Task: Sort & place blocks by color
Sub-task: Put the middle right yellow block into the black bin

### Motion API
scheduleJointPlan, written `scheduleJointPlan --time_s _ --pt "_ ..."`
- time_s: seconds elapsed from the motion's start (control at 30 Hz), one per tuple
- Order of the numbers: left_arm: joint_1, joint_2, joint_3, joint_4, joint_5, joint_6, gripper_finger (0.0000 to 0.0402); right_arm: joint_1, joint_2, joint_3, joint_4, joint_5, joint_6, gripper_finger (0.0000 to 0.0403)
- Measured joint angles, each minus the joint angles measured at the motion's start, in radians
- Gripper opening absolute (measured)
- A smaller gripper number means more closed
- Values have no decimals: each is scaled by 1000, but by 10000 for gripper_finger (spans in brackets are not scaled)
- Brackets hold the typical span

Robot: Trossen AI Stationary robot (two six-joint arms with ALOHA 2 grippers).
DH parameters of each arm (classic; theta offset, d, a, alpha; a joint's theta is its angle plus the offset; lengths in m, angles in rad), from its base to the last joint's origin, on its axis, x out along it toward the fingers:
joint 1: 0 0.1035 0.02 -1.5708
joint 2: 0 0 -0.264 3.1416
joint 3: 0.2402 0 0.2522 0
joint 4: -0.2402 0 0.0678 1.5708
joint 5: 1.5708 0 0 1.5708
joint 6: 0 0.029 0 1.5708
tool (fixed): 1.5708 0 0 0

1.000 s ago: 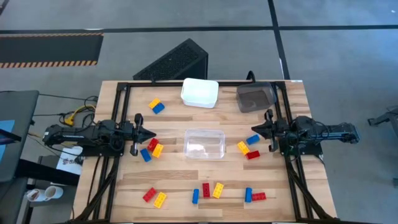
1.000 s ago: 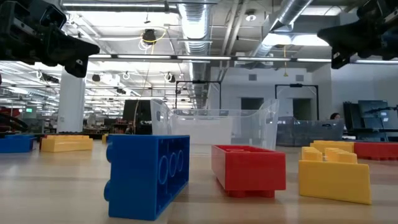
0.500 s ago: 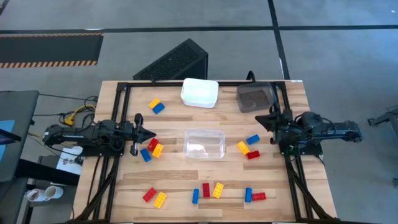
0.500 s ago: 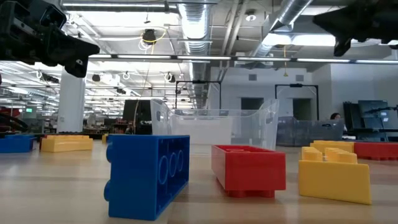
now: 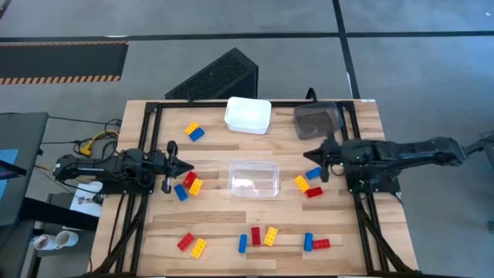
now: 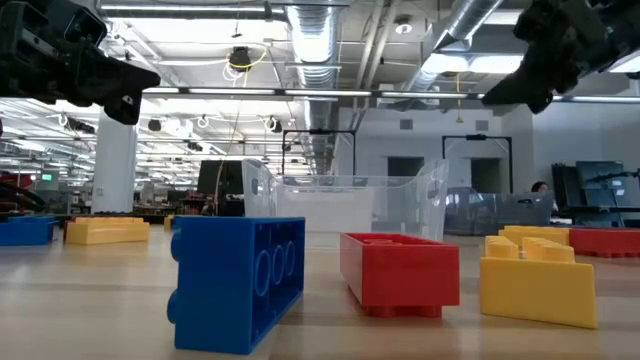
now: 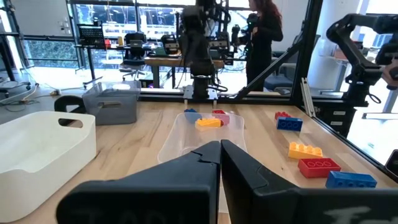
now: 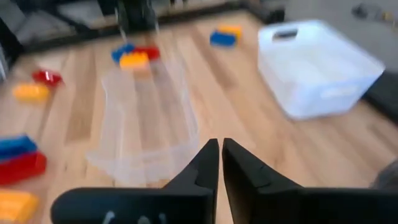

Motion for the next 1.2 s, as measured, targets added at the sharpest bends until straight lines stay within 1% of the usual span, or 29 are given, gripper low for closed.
scheduleJointPlan --time_s 0.13,0.33,0.5,0.77,0.93,1.07,1.2 --pt "0 0 0 0 0 0 0 30 72 30 -53 -3 16 64" --pt "0 0 0 0 0 0 0 65 128 49 -87 -3 18 91" --pt "0 0 0 0 0 0 0 63 166 83 -142 -1 38 128" --pt "0 0 0 0 0 0 0 53 263 177 -203 -1 42 180" --pt "0 0 0 0 0 0 0 39 322 190 -228 -3 82 207" --pt "0 0 0 0 0 0 0 39 367 190 -251 -6 126 222" --pt "0 0 0 0 0 0 0 53 411 190 -250 -44 139 223"
